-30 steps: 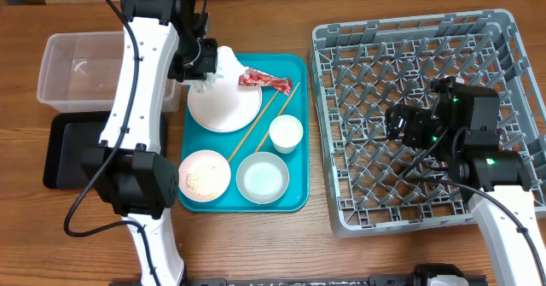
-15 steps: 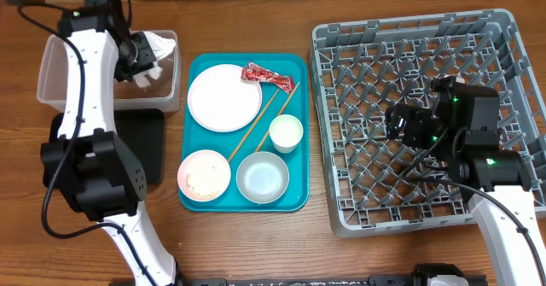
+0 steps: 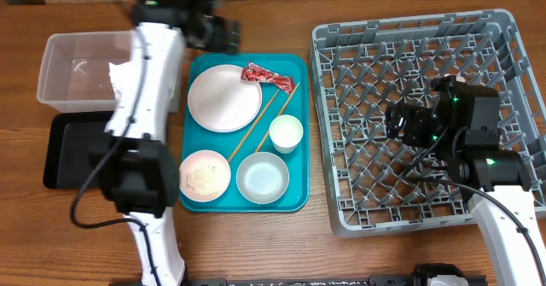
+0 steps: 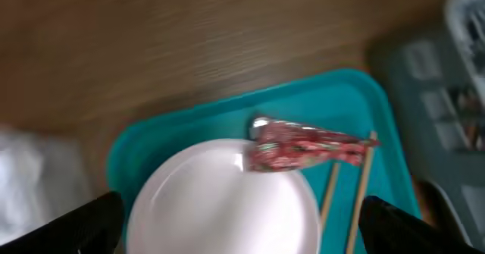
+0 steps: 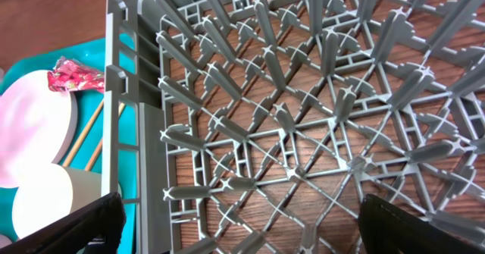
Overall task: Sort waste into correct bins and load items into the dishwasher
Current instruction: 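Grasp the red wrapper with the left gripper and drop it in the bin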
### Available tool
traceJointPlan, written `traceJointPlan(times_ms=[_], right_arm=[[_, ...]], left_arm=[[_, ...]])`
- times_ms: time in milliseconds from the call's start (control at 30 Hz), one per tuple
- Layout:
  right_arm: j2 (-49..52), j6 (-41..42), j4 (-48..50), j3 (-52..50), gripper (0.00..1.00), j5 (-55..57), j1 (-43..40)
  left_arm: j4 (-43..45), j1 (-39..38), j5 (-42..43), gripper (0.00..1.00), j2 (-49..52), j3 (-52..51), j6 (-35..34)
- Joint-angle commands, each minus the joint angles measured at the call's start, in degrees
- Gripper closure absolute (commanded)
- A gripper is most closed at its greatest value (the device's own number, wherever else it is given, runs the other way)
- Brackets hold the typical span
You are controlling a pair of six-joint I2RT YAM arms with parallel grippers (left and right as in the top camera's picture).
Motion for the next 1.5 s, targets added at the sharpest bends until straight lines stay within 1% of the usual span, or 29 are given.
traceJointPlan(times_ms=[0,33,67,167,200,233,333,433,500,567,600,633,667,800,867,900,933,967,1033,1067,1133,1233,1300,1400,1467], right_arm=[[-0.31,-0.22,0.28,1.20,0.00,-0.52,-0.11],[-0.31,-0.22,0.13,1.20,0.00,-0.52,-0.11],[-0.31,-0.22,0.04,1.20,0.00,-0.52,-0.11],[-0.31,-0.22,-0.96,1.20,0.00,-0.52,-0.11],[-0.31,-0.22,-1.07,1.20,0.00,-0.52,-0.11],[-0.31,-0.22,-1.25,1.18,0.00,-0.52,-0.11],[-0.31,-0.22,-1.60,1.20,0.00,-0.52,-0.11],[-0.31,-0.22,-1.60,1.20,0.00,-0.52,-0.11],[-0.31,-0.22,-1.66,1.18,0.00,-0.52,-0.11],[-0.31,-0.22,-1.84,1.20,0.00,-0.52,-0.11],[-0.31,-0.22,-1.86,1.18,0.00,-0.52,-0.11],[-0.31,-0.22,-1.86,1.18,0.00,-0.52,-0.11],[-0.31,-0.22,-1.86,1.18,0.00,-0.52,-0.11],[-0.31,-0.22,-1.88,1.18,0.00,-0.52,-0.11],[-0.31,-0.22,-1.97,1.18,0.00,-0.52,-0.11],[-0.31,-0.22,-2.05,1.20,0.00,-0.52,-0.11],[-0.31,-0.22,-2.21,1.20,0.00,-0.52,-0.11],[-0.31,-0.22,-2.36,1.20,0.00,-0.52,-0.11],[-0.31,-0.22,-2.54,1.20,0.00,-0.52,-0.11],[-0.31,-0.22,-2.69,1.20,0.00,-0.52,-0.11],[-0.31,-0.22,-2.69,1.18,0.00,-0.52,-0.11],[-0.31,-0.22,-2.67,1.18,0.00,-0.52,-0.11],[-0.31,-0.22,-2.64,1.18,0.00,-0.52,-0.11],[-0.31,-0.20,-2.27,1.20,0.00,-0.57,-0.11],[-0.31,-0.20,-2.01,1.20,0.00,-0.57,-0.11]], left_arm=[[1.92,-7.43,-4.70,0.00,3.98,0.74,15.87],[2.47,-9.01,-5.33,0.02,5.75,0.74,19.61],[2.91,-9.57,-5.38,0.03,6.73,0.74,21.55],[5.09,-10.62,-2.99,0.04,11.78,0.74,31.23],[5.53,-10.67,-2.84,0.06,12.87,0.74,32.65],[6.19,-10.67,-2.97,0.08,13.68,0.74,32.96],[7.85,-10.67,-1.81,0.10,15.67,0.74,32.72],[7.78,-10.67,-0.76,0.17,16.17,0.74,32.70],[7.54,-10.67,-0.13,0.26,16.74,0.74,32.70],[6.95,-10.67,-0.13,0.38,17.49,0.74,32.70],[6.73,-10.67,-0.11,0.42,17.57,0.74,32.68],[6.14,-10.67,-0.09,0.52,17.99,0.74,32.68],[5.57,-10.67,-0.13,0.60,18.36,0.74,32.48],[5.27,-10.64,-0.15,0.57,18.58,0.74,30.05],[5.29,-10.62,-0.15,0.57,18.58,0.74,30.08],[5.31,-10.62,-0.15,0.59,18.60,0.74,30.08],[5.31,-10.62,-0.15,0.64,18.60,0.74,30.08],[5.31,-10.62,-0.13,0.75,18.60,0.74,30.08],[5.33,-10.62,-0.15,0.87,18.60,0.74,30.08],[5.42,-10.62,-0.17,0.96,18.60,0.74,30.08],[5.57,-10.62,-0.17,0.96,18.60,0.74,30.05],[5.57,-10.60,-1.01,0.96,18.21,1.77,26.25],[3.21,-10.32,-3.37,0.96,16.98,6.54,18.69],[-7.13,-8.41,-3.43,0.96,14.91,18.93,10.71],[-13.94,-6.45,-3.21,0.96,13.92,25.97,6.99]])
